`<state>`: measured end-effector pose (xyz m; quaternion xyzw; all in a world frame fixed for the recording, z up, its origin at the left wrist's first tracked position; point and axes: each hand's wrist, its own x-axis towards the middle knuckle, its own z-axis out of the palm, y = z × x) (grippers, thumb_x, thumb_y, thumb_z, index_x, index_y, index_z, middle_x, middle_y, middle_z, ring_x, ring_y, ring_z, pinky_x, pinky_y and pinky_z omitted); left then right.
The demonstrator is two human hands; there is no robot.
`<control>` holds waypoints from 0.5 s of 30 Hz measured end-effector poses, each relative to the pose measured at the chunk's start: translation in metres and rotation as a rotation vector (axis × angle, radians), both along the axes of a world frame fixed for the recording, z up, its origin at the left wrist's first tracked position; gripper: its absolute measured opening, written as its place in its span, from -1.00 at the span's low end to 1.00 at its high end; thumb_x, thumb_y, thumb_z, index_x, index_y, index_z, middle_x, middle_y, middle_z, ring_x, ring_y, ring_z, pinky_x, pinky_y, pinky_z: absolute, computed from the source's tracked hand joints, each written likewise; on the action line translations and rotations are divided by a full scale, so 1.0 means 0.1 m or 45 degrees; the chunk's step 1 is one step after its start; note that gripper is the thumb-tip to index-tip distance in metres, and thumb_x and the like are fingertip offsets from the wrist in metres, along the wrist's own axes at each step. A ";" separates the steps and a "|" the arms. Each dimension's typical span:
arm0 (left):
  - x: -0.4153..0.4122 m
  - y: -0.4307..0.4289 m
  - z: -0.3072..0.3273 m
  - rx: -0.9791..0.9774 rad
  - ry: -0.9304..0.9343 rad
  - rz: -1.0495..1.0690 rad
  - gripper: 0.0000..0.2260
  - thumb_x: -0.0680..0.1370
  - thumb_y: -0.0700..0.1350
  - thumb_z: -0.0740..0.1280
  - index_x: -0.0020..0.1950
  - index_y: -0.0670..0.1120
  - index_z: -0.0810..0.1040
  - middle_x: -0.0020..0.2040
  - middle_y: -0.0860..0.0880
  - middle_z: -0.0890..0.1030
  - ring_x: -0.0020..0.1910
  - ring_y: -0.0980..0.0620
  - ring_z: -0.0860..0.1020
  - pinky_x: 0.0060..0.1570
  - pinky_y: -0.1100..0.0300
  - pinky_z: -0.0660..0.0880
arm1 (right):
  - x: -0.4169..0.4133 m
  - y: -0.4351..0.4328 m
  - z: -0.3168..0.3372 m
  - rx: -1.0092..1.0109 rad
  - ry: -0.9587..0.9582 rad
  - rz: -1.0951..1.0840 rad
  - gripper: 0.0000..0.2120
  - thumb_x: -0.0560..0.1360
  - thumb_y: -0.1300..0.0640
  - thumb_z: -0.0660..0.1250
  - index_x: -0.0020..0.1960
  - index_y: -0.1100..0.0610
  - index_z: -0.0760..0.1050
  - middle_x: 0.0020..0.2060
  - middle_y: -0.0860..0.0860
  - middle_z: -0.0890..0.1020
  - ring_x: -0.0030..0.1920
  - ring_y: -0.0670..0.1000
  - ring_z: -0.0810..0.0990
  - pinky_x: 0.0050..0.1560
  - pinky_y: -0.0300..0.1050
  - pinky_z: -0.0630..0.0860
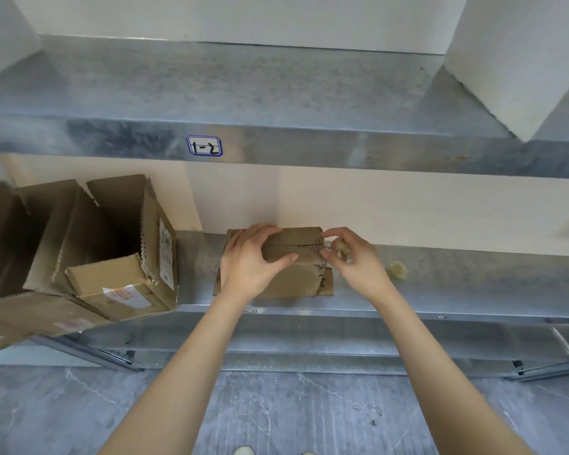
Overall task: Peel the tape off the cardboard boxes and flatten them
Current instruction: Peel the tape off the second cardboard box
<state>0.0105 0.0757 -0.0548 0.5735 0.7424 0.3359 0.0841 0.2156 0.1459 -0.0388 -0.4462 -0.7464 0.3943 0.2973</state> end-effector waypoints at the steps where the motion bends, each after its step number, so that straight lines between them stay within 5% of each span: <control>1: 0.00 0.00 -0.01 -0.004 -0.002 0.002 -0.50 0.38 0.31 0.42 0.26 0.17 0.54 0.28 0.25 0.52 0.27 0.11 0.45 0.17 0.28 0.32 | 0.00 -0.01 -0.01 0.012 0.001 -0.003 -0.81 0.51 0.15 0.40 0.08 -0.05 0.53 -0.34 -0.05 0.53 -0.28 -0.18 0.47 -0.18 -0.34 0.39; 5: -0.02 -0.01 -0.02 -0.007 -0.005 -0.010 -0.48 0.37 0.35 0.39 0.25 0.17 0.53 0.27 0.25 0.52 0.26 0.10 0.46 0.16 0.25 0.34 | 0.00 -0.04 -0.05 0.027 0.057 -0.049 -0.81 0.48 0.16 0.44 0.04 0.01 0.51 -0.36 -0.19 0.48 -0.30 -0.20 0.44 -0.22 -0.34 0.38; 15: -0.03 -0.03 -0.02 -0.017 0.009 -0.040 -0.49 0.40 0.32 0.41 0.28 0.16 0.54 0.30 0.25 0.51 0.29 0.12 0.44 0.19 0.24 0.34 | 0.03 0.03 -0.09 -0.136 0.237 -0.126 -0.89 0.56 0.20 0.36 0.07 0.11 0.49 -0.25 0.12 0.42 -0.23 -0.09 0.44 -0.14 -0.26 0.38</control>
